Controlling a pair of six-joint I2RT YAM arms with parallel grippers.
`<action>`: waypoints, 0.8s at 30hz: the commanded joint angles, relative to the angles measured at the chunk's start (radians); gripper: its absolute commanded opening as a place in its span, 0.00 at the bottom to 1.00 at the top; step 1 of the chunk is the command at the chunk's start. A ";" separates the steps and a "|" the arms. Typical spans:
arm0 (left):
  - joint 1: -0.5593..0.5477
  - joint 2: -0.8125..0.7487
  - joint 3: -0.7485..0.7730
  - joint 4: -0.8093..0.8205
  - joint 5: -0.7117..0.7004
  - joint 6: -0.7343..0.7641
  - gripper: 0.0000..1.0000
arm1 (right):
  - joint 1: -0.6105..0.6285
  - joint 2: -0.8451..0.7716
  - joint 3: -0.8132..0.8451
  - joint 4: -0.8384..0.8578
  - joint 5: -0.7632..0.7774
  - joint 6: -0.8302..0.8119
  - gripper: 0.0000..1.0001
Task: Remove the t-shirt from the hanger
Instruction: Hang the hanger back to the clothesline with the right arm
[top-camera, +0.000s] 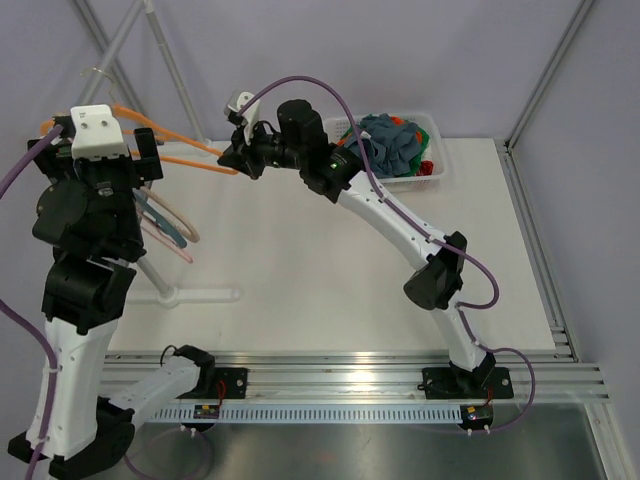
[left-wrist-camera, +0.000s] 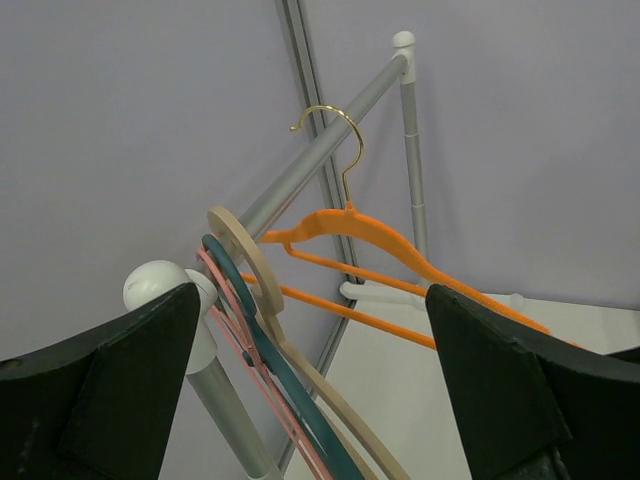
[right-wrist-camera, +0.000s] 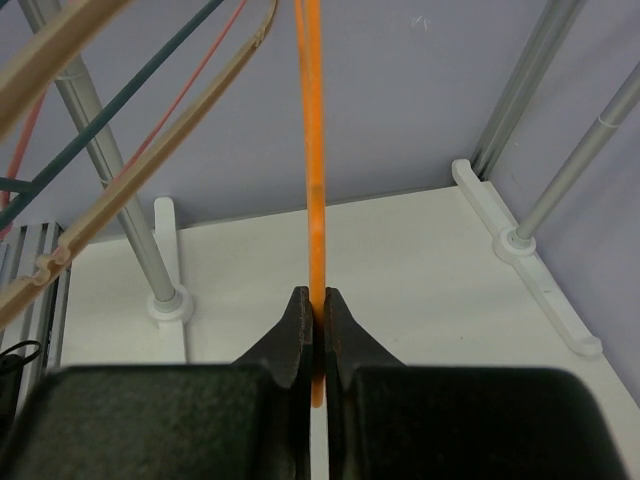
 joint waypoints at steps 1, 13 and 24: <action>0.174 0.034 0.055 -0.062 0.218 -0.136 0.99 | -0.004 0.017 0.086 0.033 -0.038 -0.006 0.00; 0.492 0.019 0.046 -0.099 0.522 -0.276 0.99 | -0.004 0.103 0.168 0.007 -0.070 -0.005 0.00; 0.492 -0.037 0.094 -0.136 0.522 -0.261 0.99 | -0.004 0.130 0.172 -0.007 -0.089 -0.011 0.00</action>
